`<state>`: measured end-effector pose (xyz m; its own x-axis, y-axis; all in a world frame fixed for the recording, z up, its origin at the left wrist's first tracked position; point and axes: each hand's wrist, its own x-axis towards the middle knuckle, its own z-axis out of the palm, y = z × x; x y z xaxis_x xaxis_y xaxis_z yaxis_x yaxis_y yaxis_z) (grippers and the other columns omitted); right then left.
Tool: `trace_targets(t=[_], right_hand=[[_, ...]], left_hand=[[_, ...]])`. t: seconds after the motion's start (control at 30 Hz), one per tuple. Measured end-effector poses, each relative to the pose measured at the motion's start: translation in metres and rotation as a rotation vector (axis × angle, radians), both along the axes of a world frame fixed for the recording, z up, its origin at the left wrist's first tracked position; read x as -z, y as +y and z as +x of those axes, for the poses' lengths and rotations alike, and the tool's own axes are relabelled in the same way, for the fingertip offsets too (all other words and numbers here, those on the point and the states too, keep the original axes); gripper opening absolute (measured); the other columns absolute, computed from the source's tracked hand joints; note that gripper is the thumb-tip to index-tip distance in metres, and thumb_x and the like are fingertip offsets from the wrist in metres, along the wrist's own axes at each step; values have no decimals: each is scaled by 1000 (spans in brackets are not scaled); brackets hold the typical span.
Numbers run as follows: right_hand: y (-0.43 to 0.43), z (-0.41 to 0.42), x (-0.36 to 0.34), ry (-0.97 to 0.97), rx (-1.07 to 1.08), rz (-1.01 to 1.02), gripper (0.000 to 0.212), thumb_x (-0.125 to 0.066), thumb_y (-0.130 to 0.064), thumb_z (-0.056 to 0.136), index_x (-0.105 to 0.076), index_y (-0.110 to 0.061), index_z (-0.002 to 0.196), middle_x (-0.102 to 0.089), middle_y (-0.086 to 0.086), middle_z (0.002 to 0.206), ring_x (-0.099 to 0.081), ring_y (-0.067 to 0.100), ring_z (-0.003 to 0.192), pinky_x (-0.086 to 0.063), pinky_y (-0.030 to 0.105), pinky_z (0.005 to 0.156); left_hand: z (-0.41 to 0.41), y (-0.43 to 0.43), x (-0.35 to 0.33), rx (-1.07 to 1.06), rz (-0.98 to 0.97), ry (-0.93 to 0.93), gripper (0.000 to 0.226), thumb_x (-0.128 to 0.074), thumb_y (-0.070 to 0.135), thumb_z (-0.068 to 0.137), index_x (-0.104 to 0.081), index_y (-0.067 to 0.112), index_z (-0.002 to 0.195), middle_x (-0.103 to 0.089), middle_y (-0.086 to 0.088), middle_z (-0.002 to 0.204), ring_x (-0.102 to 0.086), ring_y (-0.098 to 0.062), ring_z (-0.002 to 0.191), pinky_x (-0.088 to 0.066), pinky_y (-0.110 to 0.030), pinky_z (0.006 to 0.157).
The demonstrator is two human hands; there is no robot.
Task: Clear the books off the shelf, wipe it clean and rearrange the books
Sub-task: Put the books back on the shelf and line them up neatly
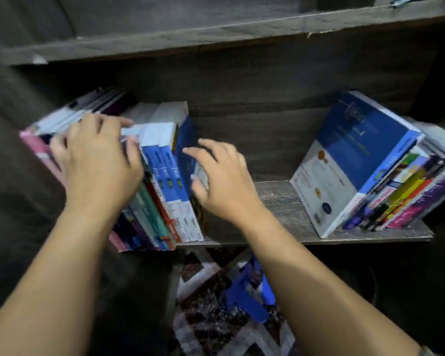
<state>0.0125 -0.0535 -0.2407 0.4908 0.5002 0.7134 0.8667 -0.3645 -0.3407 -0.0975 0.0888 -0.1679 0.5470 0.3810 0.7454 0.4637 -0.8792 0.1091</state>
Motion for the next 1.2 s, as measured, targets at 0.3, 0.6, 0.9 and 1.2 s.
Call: trace_targets(t=[0.3, 0.6, 0.9, 1.2], right_hand=[[51, -27, 2, 219, -179, 32, 80, -69, -33, 85, -17, -44, 145, -24, 16, 150, -36, 38, 133, -43, 53, 100], [56, -29, 3, 235, -48, 151, 77, -67, -24, 72, -21, -37, 133, -36, 8, 139, -54, 33, 112, -53, 51, 80], [40, -22, 10, 324, 169, 429, 86, -70, -14, 75, -14, -35, 136, -45, 4, 140, -57, 26, 104, -47, 35, 85], [-45, 24, 6, 381, 395, 529, 74, -66, -22, 71, -23, -37, 129, -56, 4, 118, -61, 21, 90, -54, 43, 78]], left_hand=[[-20, 22, 30, 93, 123, 117, 40, -40, 32, 94, -53, 18, 130, -55, -1, 130, -38, -23, 131, -12, -51, 109], [-18, 26, 35, 99, 118, 94, 40, -38, 32, 95, -52, 18, 129, -54, 2, 130, -36, -20, 133, -9, -49, 111], [-7, -3, 47, 128, 70, -32, 46, -46, 30, 91, -51, 13, 134, -49, -4, 138, -25, -25, 143, -3, -51, 114], [40, -49, 117, 348, 130, 401, 57, -39, 38, 94, -45, 9, 142, -41, -8, 149, -23, -26, 145, -11, -51, 116]])
